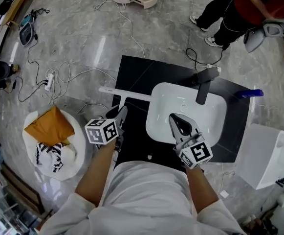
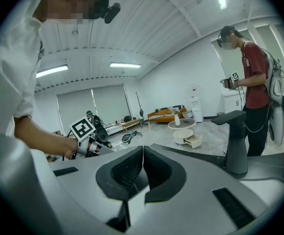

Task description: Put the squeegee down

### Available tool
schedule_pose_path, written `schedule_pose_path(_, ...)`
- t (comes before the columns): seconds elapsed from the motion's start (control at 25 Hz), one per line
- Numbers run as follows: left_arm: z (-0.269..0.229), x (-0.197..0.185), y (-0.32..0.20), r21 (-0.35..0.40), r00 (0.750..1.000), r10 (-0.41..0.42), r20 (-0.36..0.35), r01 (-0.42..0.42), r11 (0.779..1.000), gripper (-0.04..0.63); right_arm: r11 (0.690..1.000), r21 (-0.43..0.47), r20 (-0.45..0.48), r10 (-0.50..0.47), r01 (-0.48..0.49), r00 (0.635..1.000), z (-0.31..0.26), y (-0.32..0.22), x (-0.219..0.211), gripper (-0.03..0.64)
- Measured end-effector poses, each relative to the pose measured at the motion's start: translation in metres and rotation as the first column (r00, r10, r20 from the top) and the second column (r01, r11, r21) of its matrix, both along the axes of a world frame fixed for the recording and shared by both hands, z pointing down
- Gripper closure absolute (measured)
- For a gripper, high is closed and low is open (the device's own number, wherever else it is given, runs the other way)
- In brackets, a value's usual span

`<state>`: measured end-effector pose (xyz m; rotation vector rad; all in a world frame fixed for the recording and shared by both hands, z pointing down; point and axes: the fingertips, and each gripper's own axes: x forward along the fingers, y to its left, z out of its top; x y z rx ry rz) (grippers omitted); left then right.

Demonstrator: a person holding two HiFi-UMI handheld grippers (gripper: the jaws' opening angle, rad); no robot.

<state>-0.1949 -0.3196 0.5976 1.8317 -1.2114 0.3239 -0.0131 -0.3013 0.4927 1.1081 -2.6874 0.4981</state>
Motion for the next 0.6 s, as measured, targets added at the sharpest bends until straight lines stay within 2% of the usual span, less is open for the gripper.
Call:
schedule_pose_path(0.16, 0.015, 0.005, -0.005, -0.032, 1.0, -0.029, -0.001, 0.029, 0.999, 0.506, 1.0, -0.02, 0.018, 0.001, -0.001, 1.0, 0.008, -0.002, 0.008, 0.601)
schedule_pose_path(0.6, 0.054, 0.016, -0.012, -0.095, 0.999, -0.029, 0.042, 0.033, 0.995, 0.506, 0.996, -0.088, 0.049, 0.036, -0.031, 0.998, 0.03, 0.0, 0.034, 0.601)
